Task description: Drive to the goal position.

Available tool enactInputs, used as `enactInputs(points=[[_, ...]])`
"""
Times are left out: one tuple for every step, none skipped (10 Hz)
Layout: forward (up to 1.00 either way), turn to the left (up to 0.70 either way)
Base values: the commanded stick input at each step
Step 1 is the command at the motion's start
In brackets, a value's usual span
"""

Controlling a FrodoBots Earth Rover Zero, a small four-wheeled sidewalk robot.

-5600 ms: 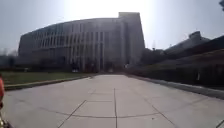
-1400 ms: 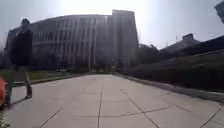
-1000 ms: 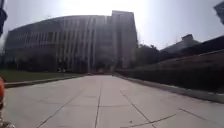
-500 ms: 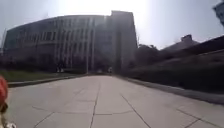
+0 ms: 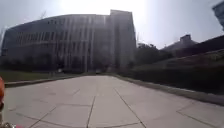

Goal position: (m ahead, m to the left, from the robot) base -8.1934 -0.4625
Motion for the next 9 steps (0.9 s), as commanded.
enactInputs(points=[[0.7, 0.0], [0.7, 0.0], [0.7, 0.0], [0.7, 0.0], [0.7, 0.0], [0.7, 0.0], [0.7, 0.0], [0.7, 0.0], [0.7, 0.0]])
